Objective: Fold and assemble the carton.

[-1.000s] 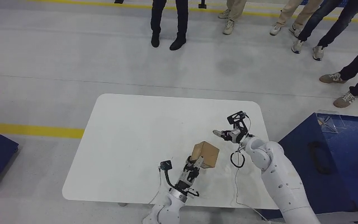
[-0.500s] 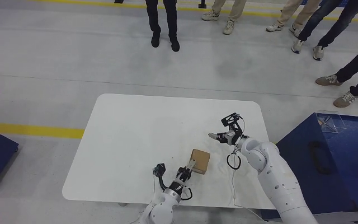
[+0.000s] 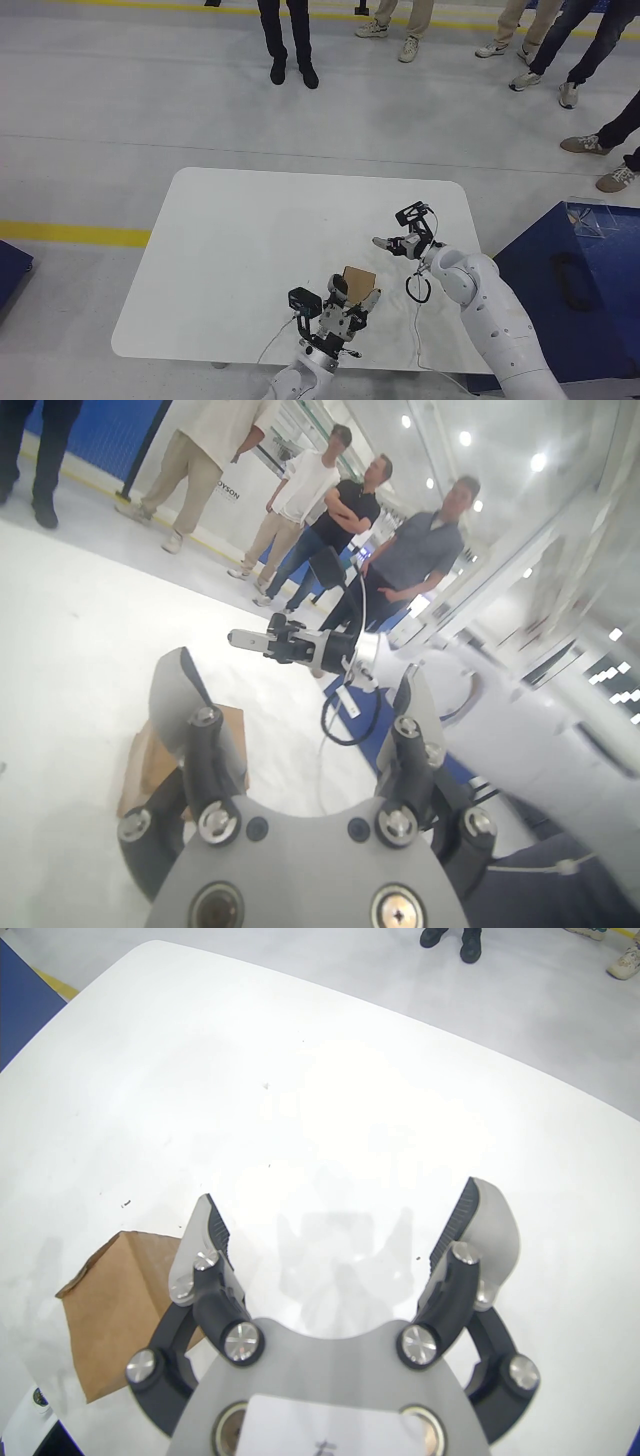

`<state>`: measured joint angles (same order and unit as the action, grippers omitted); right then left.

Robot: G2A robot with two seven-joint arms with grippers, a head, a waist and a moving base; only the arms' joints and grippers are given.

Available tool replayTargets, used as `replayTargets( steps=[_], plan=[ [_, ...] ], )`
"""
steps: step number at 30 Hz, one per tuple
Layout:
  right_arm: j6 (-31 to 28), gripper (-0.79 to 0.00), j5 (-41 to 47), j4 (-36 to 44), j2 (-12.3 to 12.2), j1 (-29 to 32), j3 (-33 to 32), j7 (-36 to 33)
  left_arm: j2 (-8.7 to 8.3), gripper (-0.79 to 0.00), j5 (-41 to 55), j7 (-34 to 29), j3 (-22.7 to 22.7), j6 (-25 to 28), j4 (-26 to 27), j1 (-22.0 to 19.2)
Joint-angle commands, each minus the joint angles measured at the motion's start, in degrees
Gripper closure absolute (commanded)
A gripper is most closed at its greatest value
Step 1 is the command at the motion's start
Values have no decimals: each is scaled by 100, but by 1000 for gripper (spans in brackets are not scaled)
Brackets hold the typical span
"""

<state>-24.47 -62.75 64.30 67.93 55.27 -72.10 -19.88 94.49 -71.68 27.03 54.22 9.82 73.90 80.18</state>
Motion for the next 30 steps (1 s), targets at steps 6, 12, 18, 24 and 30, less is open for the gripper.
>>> replayTargets(
  steps=[6, 12, 18, 24, 30],
  plan=[
    [0, -785, 0, 0, 0, 0, 0, 0, 182, 0, 25, -33, -353, -567, -939, -621],
    [0, -785, 0, 0, 0, 0, 0, 0, 260, 0, 320, -170, -375, -813, -1289, -830],
    [0, -785, 0, 0, 0, 0, 0, 0, 339, 0, 585, -453, -403, -1101, -1782, -1010],
    [0, -785, 0, 0, 0, 0, 0, 0, 394, 0, 765, 11, -439, -941, -1733, -1045],
    [0, -785, 0, 0, 0, 0, 0, 0, 399, 0, 786, -133, -433, -970, -1862, -1043]
  ],
)
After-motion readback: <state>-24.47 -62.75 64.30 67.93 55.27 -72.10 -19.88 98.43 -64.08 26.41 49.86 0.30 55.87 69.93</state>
